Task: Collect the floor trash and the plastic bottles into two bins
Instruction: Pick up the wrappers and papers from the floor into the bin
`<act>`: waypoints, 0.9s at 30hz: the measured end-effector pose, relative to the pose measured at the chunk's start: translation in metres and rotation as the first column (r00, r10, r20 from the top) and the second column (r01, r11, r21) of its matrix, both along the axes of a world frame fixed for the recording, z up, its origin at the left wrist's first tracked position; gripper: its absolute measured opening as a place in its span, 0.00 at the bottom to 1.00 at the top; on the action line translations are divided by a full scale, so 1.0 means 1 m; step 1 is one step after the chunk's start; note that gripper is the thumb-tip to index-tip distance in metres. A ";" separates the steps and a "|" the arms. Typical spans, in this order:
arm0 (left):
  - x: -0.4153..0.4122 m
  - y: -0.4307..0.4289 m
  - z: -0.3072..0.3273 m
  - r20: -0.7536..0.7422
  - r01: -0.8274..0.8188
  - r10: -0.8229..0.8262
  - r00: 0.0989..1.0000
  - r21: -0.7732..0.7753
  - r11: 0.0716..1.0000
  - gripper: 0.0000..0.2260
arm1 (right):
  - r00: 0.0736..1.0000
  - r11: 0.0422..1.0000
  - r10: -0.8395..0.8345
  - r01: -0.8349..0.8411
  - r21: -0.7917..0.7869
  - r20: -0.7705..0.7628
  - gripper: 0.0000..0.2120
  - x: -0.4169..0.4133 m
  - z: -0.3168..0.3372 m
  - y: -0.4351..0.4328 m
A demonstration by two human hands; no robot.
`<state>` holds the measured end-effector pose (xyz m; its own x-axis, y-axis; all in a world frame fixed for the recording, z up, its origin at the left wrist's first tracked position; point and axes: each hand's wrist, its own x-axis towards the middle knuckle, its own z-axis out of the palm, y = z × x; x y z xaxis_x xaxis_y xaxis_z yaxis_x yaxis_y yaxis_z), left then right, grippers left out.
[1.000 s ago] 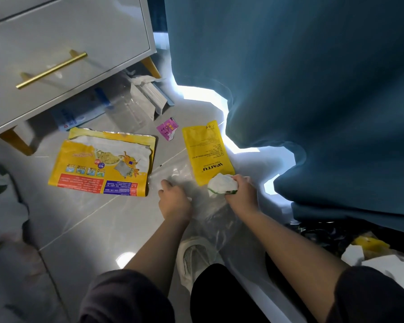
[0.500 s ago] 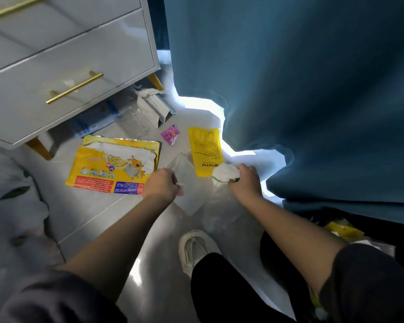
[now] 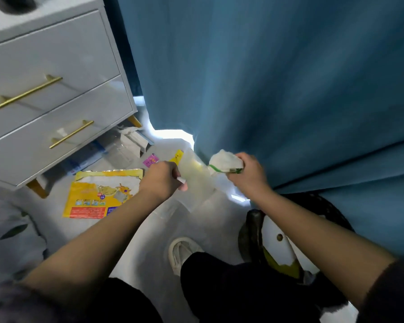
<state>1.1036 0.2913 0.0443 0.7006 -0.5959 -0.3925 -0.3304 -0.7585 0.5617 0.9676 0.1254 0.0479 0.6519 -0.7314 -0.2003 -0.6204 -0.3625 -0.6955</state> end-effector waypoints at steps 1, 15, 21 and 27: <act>-0.003 -0.004 0.007 0.003 0.012 -0.012 1.000 -0.021 1.000 0.14 | 1.000 1.000 -0.007 0.007 -0.011 0.001 0.17 -0.008 0.009 -0.002; -0.090 -0.072 0.088 0.030 0.425 -0.430 0.902 -0.228 0.876 0.07 | 0.992 0.988 -0.018 -0.001 -0.152 -0.123 0.17 -0.146 0.071 -0.024; -0.132 -0.094 0.048 -0.040 0.649 -0.680 0.732 -0.260 0.715 0.06 | 0.939 0.984 -0.162 0.131 -0.123 -0.304 0.18 -0.206 0.045 -0.027; -0.155 -0.119 -0.002 -0.046 0.694 -0.722 0.690 -0.241 0.678 0.08 | 0.884 0.956 -0.291 0.258 -0.137 -0.366 0.21 -0.216 0.017 -0.030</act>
